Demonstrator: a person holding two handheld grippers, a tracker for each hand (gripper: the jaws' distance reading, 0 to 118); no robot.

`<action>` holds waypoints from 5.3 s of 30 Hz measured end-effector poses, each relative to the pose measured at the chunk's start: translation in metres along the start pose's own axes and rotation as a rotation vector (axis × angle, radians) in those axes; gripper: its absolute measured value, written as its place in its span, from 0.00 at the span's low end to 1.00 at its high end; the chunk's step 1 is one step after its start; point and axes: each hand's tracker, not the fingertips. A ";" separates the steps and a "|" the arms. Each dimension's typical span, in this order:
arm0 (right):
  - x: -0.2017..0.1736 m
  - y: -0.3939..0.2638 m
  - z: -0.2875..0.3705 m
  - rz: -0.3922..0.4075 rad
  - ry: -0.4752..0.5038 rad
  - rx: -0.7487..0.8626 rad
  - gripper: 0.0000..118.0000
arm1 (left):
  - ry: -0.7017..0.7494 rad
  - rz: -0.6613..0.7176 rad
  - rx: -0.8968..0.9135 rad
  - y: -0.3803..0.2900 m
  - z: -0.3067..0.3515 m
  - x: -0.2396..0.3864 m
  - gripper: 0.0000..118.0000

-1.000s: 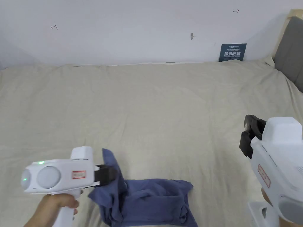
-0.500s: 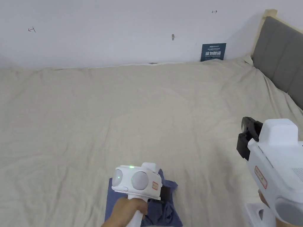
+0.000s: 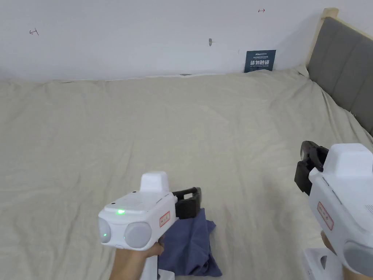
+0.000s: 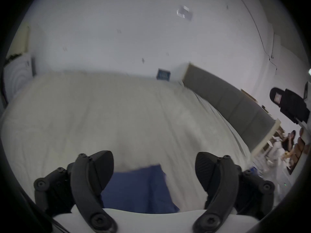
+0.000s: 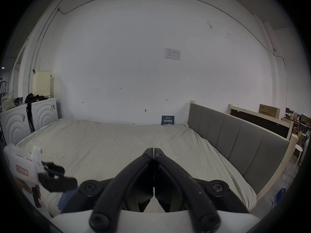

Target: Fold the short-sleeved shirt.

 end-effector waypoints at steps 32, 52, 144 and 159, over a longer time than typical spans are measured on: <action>0.027 -0.018 -0.007 -0.015 -0.044 -0.071 0.02 | 0.060 -0.133 -0.212 -0.154 -0.104 0.060 0.00; -0.033 0.021 0.010 -0.025 0.061 0.083 0.02 | 0.175 -0.165 0.380 0.054 0.076 -0.020 0.00; -0.178 -0.246 -0.099 0.030 0.245 -0.440 0.02 | -0.224 0.457 -0.515 -0.094 -0.073 -0.173 0.38; -0.170 -0.168 -0.098 -0.046 0.233 -0.340 0.02 | -0.098 0.222 -0.401 -0.027 -0.024 -0.204 0.16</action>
